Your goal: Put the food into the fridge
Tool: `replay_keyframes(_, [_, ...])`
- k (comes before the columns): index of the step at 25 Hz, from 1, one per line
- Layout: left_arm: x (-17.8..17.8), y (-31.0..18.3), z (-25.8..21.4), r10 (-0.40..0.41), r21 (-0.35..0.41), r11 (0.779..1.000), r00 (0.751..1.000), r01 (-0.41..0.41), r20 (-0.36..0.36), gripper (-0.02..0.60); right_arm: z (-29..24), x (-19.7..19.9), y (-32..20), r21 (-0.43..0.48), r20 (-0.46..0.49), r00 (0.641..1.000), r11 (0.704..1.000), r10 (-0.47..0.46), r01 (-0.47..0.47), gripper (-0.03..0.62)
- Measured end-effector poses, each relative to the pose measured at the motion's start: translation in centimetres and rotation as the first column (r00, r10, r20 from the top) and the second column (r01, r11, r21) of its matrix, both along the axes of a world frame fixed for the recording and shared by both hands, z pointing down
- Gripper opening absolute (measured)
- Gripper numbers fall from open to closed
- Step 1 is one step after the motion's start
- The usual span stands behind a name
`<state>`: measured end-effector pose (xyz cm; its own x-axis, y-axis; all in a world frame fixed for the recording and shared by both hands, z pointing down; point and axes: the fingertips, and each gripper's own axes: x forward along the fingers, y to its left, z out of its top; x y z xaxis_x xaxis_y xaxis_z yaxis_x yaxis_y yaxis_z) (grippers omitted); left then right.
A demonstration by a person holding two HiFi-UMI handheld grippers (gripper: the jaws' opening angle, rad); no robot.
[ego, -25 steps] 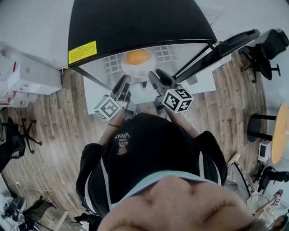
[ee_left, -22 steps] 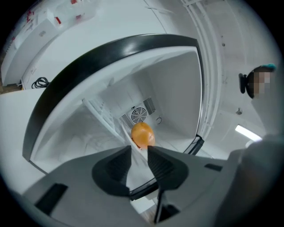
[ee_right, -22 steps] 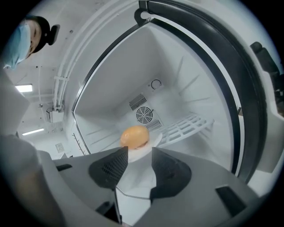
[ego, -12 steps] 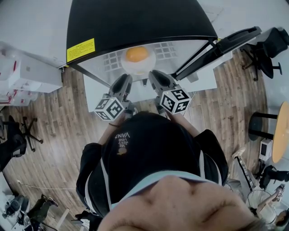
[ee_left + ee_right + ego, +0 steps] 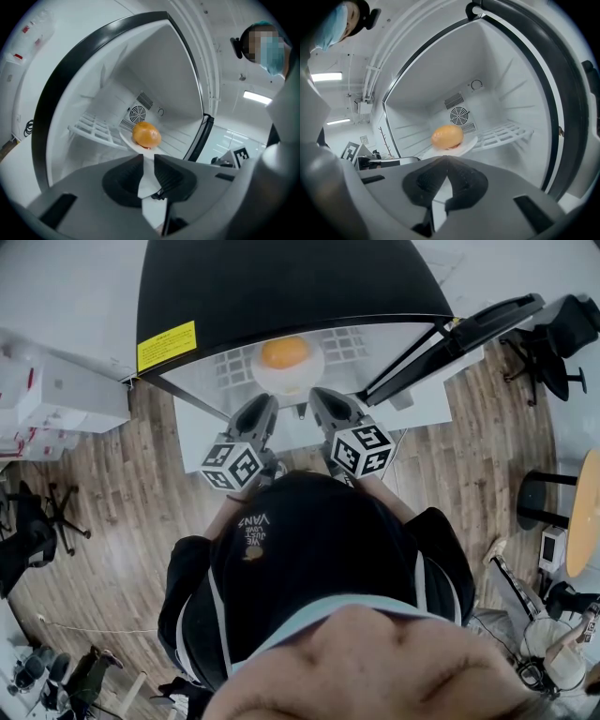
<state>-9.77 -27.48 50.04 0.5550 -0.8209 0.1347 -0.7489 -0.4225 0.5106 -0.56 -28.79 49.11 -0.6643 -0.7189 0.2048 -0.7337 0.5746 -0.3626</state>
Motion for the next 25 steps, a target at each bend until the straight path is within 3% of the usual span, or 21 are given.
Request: replay_keyframes(25, [-0.2,-2.4,0.0,0.004,-0.019,1.000,0.999,-0.004,-0.041,0.048,0.1,-0.4,-2.9,-0.014,-0.002,1.000,1.000,0.024,-0.024,0.012])
